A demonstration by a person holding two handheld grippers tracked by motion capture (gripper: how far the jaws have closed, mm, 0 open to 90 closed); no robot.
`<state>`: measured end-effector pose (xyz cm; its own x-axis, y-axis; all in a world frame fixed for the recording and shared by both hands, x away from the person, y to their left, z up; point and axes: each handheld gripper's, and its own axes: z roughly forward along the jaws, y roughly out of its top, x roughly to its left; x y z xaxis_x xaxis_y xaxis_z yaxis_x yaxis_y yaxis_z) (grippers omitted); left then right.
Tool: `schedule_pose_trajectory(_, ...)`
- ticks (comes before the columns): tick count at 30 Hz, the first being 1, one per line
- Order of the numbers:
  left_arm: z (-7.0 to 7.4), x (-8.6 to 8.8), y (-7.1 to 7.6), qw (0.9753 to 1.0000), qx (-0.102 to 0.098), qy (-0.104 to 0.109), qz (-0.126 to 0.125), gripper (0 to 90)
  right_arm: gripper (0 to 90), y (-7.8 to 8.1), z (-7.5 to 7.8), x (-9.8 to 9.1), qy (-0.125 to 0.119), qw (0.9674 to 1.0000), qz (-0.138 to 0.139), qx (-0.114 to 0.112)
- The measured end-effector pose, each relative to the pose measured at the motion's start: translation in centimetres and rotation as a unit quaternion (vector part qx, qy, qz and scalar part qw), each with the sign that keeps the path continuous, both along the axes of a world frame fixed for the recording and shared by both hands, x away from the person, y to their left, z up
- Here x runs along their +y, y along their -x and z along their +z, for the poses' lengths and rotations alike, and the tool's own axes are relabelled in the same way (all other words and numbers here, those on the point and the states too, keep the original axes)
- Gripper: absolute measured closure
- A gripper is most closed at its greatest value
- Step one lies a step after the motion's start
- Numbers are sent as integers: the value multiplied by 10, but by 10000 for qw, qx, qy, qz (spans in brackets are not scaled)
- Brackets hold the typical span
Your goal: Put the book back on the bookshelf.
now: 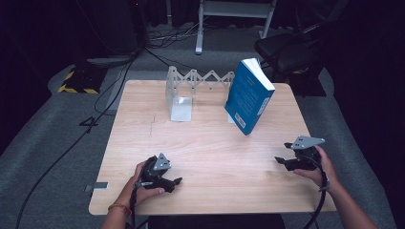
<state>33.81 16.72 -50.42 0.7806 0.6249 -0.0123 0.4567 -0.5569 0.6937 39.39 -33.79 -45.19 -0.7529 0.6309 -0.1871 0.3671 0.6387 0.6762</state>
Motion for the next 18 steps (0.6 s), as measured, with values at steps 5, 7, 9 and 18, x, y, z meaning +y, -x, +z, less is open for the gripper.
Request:
schedule_pose_trajectory(5, 0, 0, 0, 10000, 8, 11, 4, 174, 301, 10, -14, -15, -180, 9997, -62, 137)
schedule_pose_trajectory(7, 0, 0, 0, 10000, 7, 12, 5, 174, 296, 15, -22, -23, -234, 9994, -157, 199)
schedule_pose_trajectory(9, 0, 0, 0, 10000, 9, 11, 4, 174, 296, 20, -27, -30, -286, 9990, -244, 238)
schedule_pose_trajectory(18, 0, 0, 0, 10000, 10, 12, 4, 173, 276, 40, -45, -63, -667, 9953, -546, 436)
